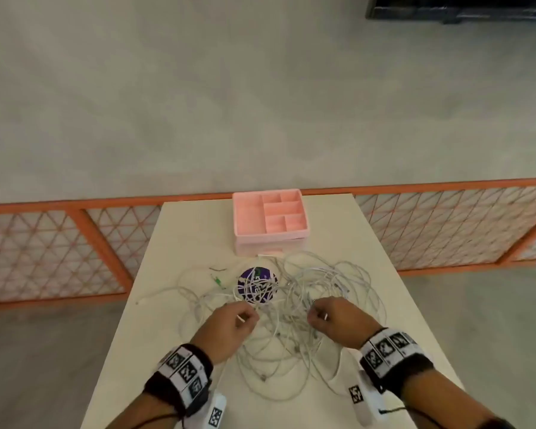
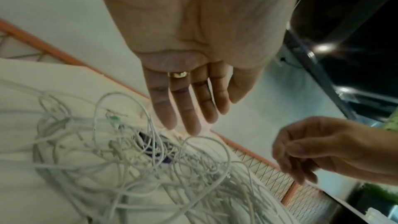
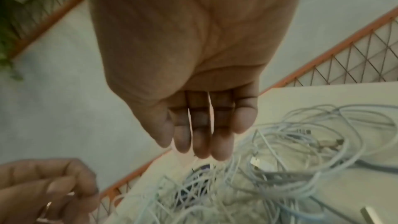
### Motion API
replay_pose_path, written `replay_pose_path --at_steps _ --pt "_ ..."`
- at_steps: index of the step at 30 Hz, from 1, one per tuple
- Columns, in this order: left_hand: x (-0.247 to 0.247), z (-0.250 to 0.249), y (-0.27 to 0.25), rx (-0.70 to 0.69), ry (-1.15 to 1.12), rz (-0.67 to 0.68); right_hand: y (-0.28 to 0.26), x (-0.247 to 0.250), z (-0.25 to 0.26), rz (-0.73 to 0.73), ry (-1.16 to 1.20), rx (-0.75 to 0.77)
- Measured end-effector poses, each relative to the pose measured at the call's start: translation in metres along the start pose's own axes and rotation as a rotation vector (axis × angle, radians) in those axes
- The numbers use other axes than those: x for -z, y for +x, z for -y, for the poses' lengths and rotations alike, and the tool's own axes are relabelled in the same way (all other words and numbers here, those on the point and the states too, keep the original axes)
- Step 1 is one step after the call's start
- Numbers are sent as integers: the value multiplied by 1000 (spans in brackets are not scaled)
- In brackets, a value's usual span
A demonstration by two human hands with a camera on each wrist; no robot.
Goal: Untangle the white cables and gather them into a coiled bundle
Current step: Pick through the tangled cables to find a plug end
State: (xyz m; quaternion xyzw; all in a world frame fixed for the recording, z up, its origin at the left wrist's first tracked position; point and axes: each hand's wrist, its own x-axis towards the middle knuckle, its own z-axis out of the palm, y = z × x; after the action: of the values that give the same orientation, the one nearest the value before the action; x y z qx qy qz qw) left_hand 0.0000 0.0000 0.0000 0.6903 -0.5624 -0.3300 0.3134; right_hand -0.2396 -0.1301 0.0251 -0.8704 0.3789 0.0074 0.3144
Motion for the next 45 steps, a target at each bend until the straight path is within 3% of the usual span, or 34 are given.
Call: replay_pose_path --at_steps 4,8,13,15,19,21,24,28,32,35,38,41,45 --pt "-20 -10 12 62 97 73 23 -24 11 84 -78 -32" --pt "-36 -24 11 -55 -20 -13 34 -48 5 194 -196 -20" --pt "-33 -41 16 -44 -142 -15 43 -1 23 -158 108 82" --pt "-28 -47 23 -58 -136 -75 45 26 35 -268 213 131" --pt "-17 -60 38 -132 -190 -403 40 70 65 -193 364 178" --pt "-7 -68 47 -166 -233 -495 36 87 80 -168 410 225" --pt "9 -70 59 -221 -184 -389 36 117 100 -350 413 314" --pt "16 -59 66 -184 -80 -220 31 171 122 -691 695 447" --pt "26 -61 66 -129 -90 -212 19 200 133 -828 804 514" --pt "45 -82 67 -114 -239 -263 24 190 118 -758 692 427" --pt "70 -111 69 -147 -419 -303 36 161 98 -571 598 248" --pt "87 -137 71 -190 -516 -332 43 131 88 -451 693 111" --pt "98 -164 71 -242 -596 -328 41 112 93 -315 747 129"
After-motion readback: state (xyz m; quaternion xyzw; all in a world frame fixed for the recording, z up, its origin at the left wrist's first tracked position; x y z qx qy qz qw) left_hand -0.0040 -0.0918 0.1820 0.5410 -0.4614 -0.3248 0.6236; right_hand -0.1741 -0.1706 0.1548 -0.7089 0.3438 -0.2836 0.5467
